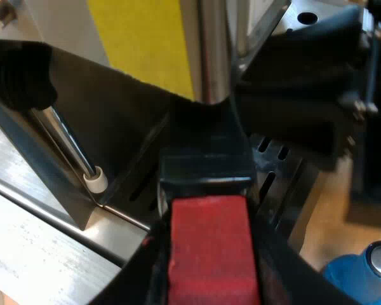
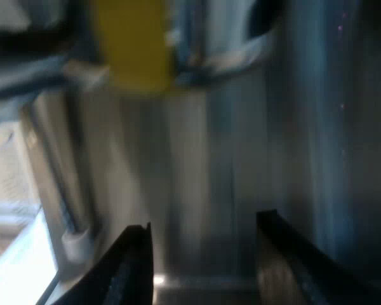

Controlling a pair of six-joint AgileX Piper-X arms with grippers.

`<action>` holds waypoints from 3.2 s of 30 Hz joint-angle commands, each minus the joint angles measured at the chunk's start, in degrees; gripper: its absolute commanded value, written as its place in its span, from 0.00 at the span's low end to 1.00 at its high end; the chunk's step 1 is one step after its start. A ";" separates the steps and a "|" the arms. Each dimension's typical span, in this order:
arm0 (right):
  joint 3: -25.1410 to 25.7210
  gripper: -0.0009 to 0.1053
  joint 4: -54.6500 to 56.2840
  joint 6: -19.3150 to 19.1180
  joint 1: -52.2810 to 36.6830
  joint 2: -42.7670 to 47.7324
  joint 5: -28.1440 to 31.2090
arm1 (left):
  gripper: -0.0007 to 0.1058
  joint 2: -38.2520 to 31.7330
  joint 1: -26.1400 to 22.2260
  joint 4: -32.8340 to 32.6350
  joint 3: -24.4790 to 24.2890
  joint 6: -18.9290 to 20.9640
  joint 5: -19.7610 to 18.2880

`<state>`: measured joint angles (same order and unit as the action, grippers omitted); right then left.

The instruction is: Put the handle in the coffee machine

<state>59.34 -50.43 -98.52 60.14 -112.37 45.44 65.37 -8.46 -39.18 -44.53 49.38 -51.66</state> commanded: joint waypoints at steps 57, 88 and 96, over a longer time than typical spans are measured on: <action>7.89 0.24 -23.00 -18.71 -1.96 -1.34 1.86 | 0.01 -1.06 0.44 -3.07 -0.70 -2.05 -6.98; 7.89 0.24 -22.65 -18.71 -1.96 -1.34 1.86 | 0.64 -2.29 0.44 -3.07 -0.70 -1.90 -4.35; 7.89 0.24 -22.65 -18.71 -1.96 -1.34 1.86 | 0.64 -3.49 0.44 -6.39 -2.88 -0.88 -4.35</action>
<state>64.92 -65.74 -116.47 58.67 -116.34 48.74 62.41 -8.30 -44.55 -46.68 47.98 -54.82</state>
